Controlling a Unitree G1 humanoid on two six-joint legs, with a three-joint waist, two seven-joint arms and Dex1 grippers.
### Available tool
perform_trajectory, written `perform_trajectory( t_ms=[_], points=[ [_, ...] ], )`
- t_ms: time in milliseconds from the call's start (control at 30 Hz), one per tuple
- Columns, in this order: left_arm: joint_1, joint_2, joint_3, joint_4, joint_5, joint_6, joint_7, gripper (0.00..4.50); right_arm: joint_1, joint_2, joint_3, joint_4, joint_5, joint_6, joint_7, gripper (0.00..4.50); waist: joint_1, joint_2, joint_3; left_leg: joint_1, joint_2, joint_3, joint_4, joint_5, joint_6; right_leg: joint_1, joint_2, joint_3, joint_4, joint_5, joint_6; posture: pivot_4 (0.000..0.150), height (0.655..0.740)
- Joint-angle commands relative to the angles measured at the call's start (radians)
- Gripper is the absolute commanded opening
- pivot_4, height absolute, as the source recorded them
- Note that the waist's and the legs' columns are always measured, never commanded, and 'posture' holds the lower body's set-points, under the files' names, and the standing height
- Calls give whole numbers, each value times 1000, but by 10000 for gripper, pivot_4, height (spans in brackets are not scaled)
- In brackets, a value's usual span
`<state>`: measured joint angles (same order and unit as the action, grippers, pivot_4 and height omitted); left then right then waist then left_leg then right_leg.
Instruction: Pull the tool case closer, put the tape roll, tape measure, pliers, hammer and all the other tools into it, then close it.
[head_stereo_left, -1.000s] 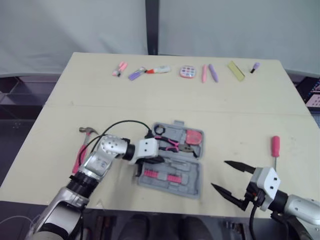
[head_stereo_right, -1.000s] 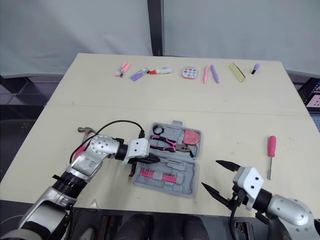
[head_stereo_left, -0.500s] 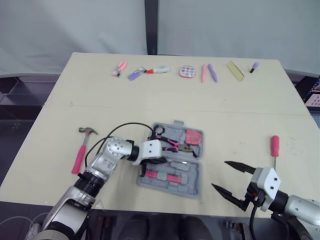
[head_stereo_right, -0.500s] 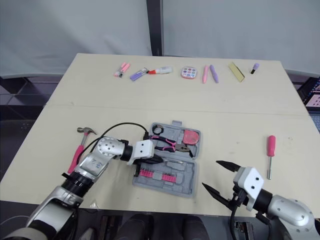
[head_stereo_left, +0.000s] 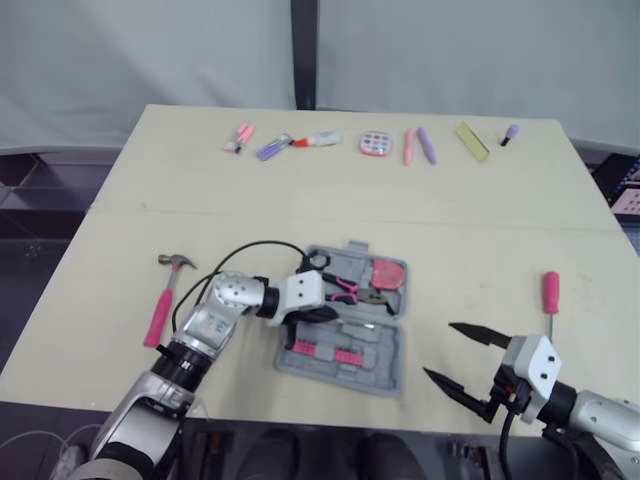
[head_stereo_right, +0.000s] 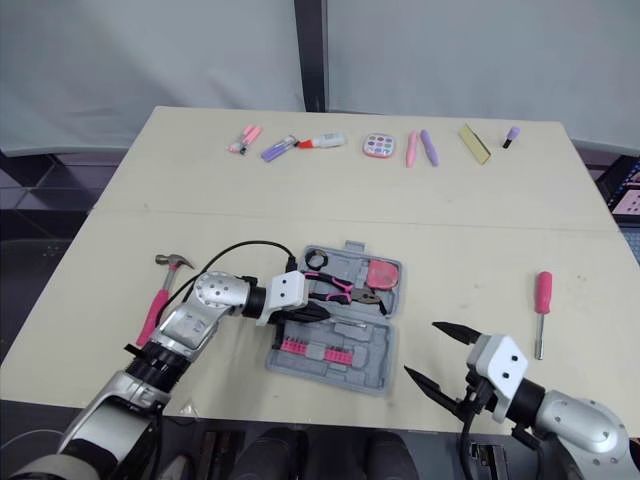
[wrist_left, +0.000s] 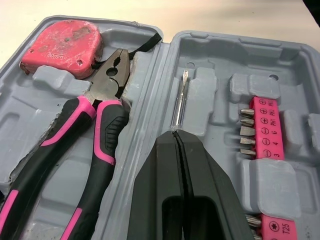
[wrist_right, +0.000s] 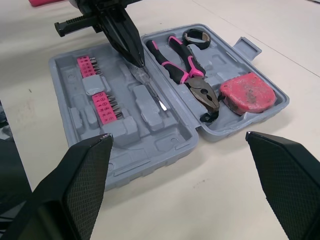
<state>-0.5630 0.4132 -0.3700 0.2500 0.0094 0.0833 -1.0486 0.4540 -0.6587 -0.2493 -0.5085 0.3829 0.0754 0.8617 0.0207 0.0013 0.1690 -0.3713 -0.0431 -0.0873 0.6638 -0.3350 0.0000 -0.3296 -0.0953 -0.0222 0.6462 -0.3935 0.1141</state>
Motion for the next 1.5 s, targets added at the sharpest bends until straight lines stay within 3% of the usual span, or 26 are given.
perform_trajectory(
  t_ms=[33,1500],
  points=[
    [-12,-2,-4,5,17,-20,6,523,12,2,-35,-40,17,-5,-9,45000,0,0,0,0,0,0,0,0,0,0,0,0,0,0,0,1500,7400],
    [67,-25,-78,153,147,-150,46,523,28,0,-66,-46,21,-4,-7,45000,2,3,-10,2,-1,0,-1,0,0,2,-1,0,0,0,0,1500,7400]
  ],
)
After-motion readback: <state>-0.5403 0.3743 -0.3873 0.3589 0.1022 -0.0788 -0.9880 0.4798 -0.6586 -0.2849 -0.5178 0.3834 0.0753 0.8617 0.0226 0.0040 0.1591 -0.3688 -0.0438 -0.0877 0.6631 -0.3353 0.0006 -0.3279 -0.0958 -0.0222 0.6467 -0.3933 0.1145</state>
